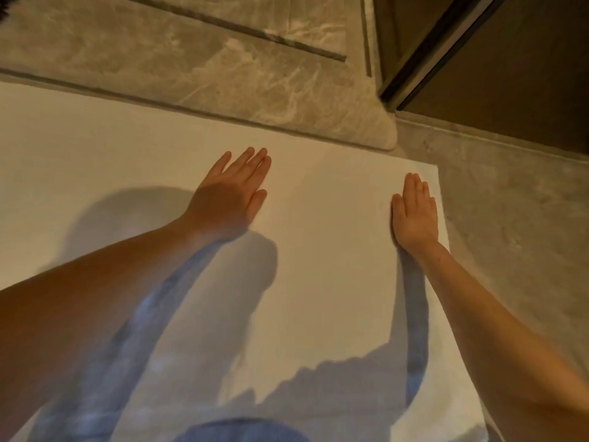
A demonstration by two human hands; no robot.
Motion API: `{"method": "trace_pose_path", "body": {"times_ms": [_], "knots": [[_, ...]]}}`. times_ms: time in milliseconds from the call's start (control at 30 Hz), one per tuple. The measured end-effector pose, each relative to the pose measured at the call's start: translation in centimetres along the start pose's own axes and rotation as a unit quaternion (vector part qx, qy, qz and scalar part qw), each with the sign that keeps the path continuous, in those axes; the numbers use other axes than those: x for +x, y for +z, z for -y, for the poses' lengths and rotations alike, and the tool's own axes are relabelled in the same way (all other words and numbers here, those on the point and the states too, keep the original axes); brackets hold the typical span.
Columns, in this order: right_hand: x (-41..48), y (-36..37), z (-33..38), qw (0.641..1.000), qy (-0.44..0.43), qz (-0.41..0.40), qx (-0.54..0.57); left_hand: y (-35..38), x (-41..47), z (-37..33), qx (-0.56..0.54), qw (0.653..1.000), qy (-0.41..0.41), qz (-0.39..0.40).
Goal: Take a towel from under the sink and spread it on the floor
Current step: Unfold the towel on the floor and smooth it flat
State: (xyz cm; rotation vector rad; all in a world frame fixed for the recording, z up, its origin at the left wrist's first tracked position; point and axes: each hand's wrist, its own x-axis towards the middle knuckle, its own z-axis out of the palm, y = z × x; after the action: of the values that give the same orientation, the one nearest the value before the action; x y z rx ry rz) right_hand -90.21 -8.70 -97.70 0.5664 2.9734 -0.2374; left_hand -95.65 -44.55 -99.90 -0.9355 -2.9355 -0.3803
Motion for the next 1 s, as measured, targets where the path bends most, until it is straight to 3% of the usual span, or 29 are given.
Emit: {"method": "trace_pose_path", "body": {"times_ms": [67, 200, 300, 400, 567, 767, 833, 900, 1000], "knots": [[-0.2, -0.3, 2.3, 1.000, -0.028, 0.014, -0.004, -0.3, -0.1, -0.1, -0.009, 1.000, 0.005, 0.000], [-1.5, 1.7, 11.9, 0.975, -0.221, 0.019, 0.009, -0.7, -0.2, -0.3, -0.008, 1.000, 0.000, 0.003], [-0.8, 2.4, 13.9, 0.966, -0.257, 0.022, 0.018, -0.5, -0.1, -0.4, 0.003, 1.000, -0.007, 0.015], [0.7, 1.8, 9.0, 0.972, -0.234, 0.017, 0.014, 0.0, 0.0, -0.1, 0.010, 1.000, -0.009, 0.017], [2.6, 0.1, 0.0, 0.996, -0.090, -0.011, 0.000, 0.0, 0.1, 0.0, 0.007, 1.000, -0.006, 0.013], [3.6, -1.2, -2.3, 1.000, 0.012, 0.006, -0.015, 0.3, 0.3, 0.3, 0.015, 0.999, -0.020, 0.031], [3.0, -2.1, -1.0, 1.000, 0.020, 0.006, -0.018, 0.3, 0.4, 0.1, 0.020, 0.999, -0.028, 0.040], [0.2, -2.1, 2.4, 0.998, 0.002, -0.053, 0.024, 0.1, 0.4, 0.0, 0.026, 0.998, -0.028, 0.047], [-6.8, 1.1, 10.4, 0.986, -0.132, -0.062, 0.077, -0.1, 0.3, -0.1, 0.034, 0.998, -0.023, 0.046]]}}
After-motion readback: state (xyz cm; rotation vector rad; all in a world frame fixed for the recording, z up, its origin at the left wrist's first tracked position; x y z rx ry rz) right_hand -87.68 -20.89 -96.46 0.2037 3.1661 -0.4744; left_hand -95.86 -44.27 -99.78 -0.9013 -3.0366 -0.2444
